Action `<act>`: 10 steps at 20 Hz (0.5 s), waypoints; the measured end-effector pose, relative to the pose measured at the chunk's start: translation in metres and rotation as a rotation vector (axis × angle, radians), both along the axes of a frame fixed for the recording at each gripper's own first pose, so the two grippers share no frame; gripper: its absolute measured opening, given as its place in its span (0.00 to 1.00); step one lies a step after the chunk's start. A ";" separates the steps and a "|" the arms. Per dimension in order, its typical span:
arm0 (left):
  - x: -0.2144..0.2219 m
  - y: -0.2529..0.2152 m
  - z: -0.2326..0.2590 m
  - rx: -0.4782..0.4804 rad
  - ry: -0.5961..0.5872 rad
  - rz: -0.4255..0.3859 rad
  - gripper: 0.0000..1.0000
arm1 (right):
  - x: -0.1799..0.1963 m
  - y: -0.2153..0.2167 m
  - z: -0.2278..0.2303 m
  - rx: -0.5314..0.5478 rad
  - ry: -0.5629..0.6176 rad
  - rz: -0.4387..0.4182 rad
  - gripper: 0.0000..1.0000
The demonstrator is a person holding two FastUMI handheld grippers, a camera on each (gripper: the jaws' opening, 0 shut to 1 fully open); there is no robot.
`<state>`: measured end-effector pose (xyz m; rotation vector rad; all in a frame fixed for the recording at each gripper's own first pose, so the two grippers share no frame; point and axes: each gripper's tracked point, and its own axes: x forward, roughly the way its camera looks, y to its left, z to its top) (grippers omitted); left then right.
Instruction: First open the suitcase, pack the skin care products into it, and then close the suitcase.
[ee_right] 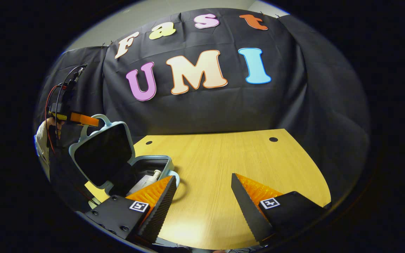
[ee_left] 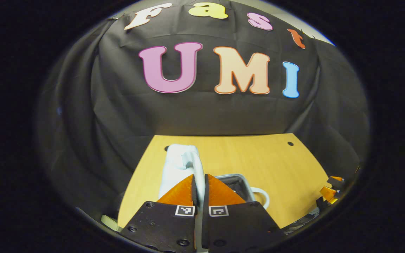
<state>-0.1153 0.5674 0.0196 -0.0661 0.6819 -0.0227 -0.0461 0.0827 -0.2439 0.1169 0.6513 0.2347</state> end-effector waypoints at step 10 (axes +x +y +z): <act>-0.007 -0.137 -0.060 -0.105 0.124 -0.205 0.00 | -0.012 -0.049 0.009 -0.028 -0.007 -0.068 0.99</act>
